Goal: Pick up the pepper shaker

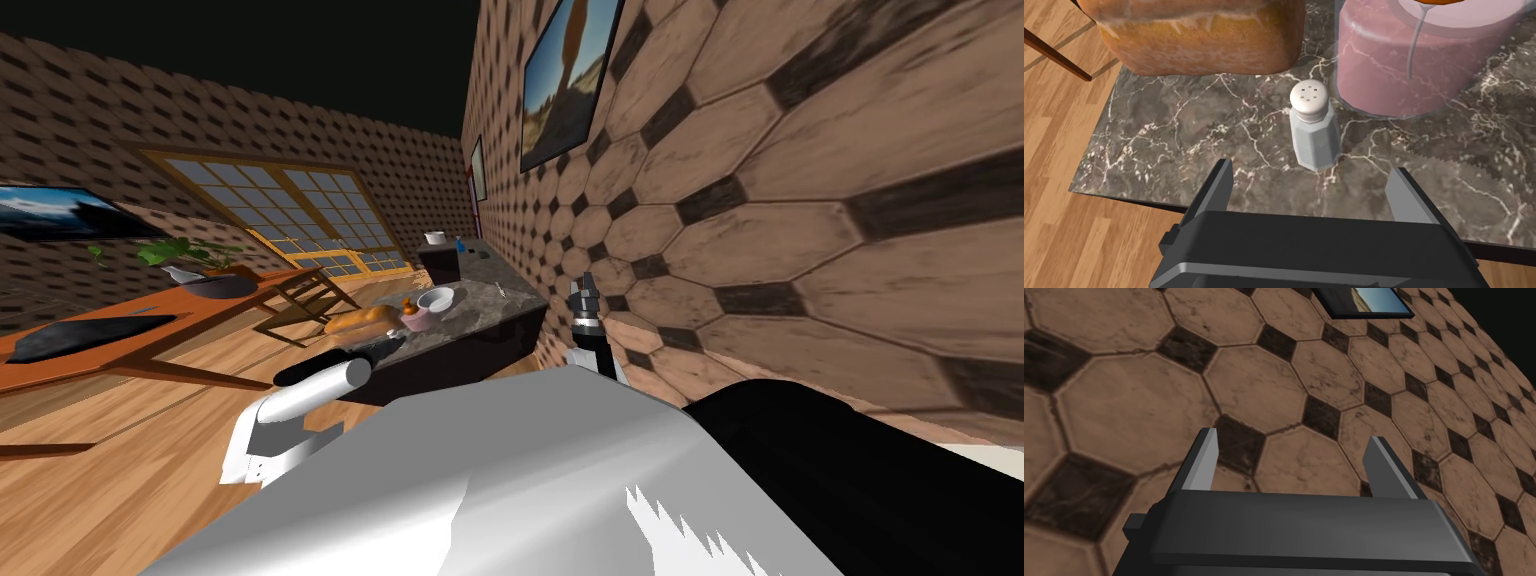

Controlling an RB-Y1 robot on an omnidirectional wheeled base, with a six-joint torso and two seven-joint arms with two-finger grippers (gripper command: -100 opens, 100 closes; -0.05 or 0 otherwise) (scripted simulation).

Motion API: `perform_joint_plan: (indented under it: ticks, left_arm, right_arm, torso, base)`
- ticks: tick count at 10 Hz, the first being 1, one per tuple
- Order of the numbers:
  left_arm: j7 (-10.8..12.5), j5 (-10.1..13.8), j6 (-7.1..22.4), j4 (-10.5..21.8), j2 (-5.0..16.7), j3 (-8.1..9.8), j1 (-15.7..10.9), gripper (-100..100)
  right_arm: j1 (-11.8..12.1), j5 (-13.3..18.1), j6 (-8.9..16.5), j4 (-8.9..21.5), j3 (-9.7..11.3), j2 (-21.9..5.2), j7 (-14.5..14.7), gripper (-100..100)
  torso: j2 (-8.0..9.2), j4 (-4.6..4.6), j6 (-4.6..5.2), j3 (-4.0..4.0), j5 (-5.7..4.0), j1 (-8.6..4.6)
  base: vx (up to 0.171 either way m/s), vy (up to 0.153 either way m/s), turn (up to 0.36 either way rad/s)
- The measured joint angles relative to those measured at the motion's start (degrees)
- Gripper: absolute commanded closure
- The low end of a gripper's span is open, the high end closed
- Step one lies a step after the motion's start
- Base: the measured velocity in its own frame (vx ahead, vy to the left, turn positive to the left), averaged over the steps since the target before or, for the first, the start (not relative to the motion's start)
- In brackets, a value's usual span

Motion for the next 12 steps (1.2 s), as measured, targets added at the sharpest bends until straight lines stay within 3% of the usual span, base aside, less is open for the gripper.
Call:
perform_joint_plan:
  ticks: [6,7,8,12]
  left_arm:
    - [6.43,-0.42,7.36,0.04,0.53,2.20,-1.24,-100]
    - [6.68,-0.43,7.63,0.01,0.55,2.24,-1.27,0]
    - [6.65,-0.43,7.60,0.02,0.55,2.23,-1.27,-100]
    - [6.54,-2.81,5.84,4.65,0.24,1.92,-4.87,-100]
  right_arm:
    - [-0.01,0.00,0.00,0.00,0.00,0.00,0.00,0]
    - [-0.01,0.00,0.00,0.00,0.00,0.00,0.00,0]
    - [-0.02,0.00,0.00,0.00,0.00,0.00,0.00,0]
    - [-0.03,0.00,0.00,0.00,0.00,0.00,0.00,0]
  torso:
    - [0.12,0.02,0.01,0.06,0.02,0.07]
    - [0.29,0.05,0.01,0.15,0.02,0.04]
    - [0.46,0.09,0.01,0.25,0.01,0.01]
    - [0.64,0.13,0.02,0.36,0.02,0.08]
  base:
    - [0.081,0.008,0.014]
    - [0.000,0.000,0.000]
    - [-0.014,0.007,-0.014]
    - [-0.031,0.017,-0.016]
